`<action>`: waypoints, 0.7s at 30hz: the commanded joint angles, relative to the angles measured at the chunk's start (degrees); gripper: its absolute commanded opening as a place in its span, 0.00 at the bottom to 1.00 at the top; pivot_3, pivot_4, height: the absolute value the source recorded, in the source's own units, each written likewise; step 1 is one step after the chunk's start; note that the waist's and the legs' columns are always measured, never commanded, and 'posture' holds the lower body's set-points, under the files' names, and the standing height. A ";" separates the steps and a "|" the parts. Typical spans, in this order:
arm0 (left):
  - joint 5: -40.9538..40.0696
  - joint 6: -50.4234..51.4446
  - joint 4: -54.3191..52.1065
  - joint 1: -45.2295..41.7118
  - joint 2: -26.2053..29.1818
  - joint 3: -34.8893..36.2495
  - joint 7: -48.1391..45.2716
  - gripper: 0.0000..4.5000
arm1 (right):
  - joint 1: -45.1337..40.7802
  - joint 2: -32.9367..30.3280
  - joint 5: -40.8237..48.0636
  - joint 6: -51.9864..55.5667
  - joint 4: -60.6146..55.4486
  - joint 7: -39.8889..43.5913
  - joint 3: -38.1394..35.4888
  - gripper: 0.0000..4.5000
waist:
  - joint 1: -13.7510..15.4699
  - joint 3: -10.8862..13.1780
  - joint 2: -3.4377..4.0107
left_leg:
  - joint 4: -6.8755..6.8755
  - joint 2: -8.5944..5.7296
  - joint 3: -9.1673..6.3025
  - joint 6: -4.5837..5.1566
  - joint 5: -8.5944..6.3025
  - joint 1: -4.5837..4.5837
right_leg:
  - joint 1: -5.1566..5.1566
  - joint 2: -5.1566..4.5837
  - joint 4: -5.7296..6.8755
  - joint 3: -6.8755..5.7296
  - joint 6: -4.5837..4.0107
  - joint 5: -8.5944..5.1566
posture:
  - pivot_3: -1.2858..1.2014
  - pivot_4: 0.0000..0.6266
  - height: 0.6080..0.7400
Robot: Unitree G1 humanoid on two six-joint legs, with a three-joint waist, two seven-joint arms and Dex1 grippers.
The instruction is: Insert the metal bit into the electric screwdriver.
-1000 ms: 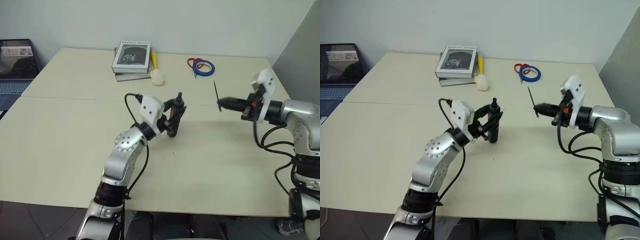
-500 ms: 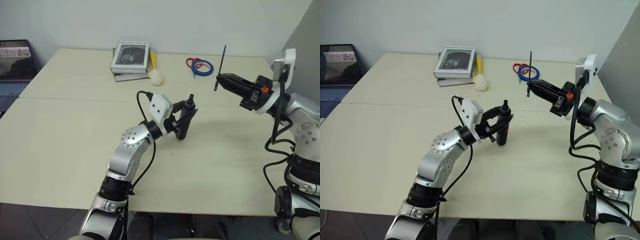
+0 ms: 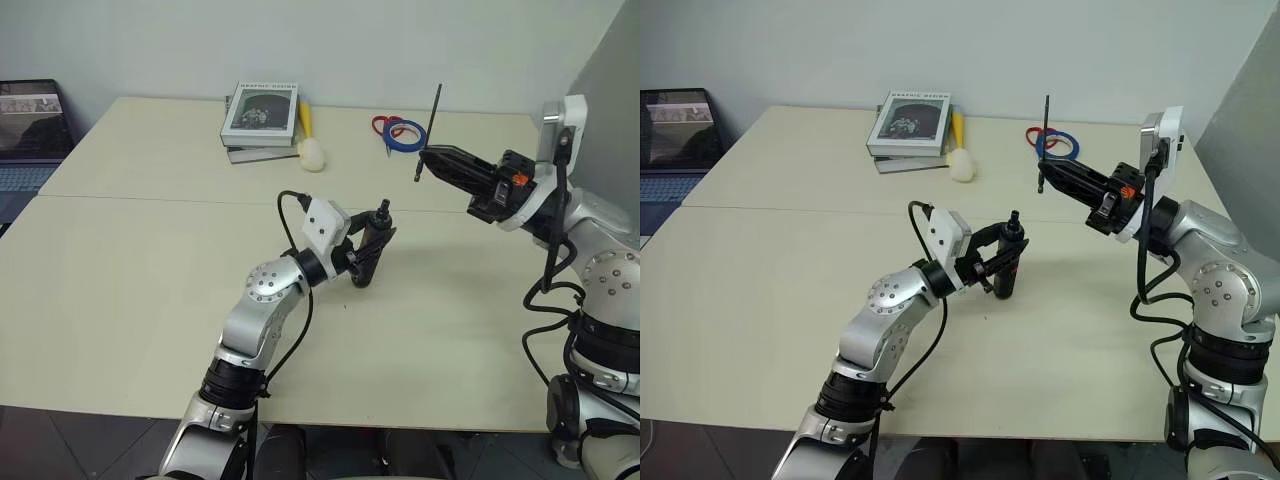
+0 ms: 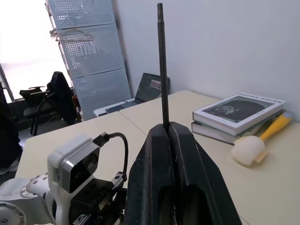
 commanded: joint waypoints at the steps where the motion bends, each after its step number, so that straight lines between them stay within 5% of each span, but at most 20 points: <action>1: -2.60 -0.11 -2.50 -1.09 0.16 0.62 -2.20 0.37 | -0.45 -0.88 3.76 -0.33 -1.35 0.70 -0.50 0.00 | 0.00 0.00 0.00 | 0.00 0.00 0.00 0.00 0.00 0.00 | 0.00 0.00 0.00 0.00 0.00 0.00 | 0.52 0.24 1.00; 21: -4.72 0.56 -1.21 -3.06 3.80 -0.91 -11.94 0.37 | -1.64 -3.44 6.37 -2.50 3.94 7.38 3.86 0.00 | -0.02 0.01 0.01 | -0.02 0.01 0.01 0.00 0.00 -0.02 | -0.02 0.01 -0.03 -0.01 -0.01 -0.02 | 0.52 0.24 1.00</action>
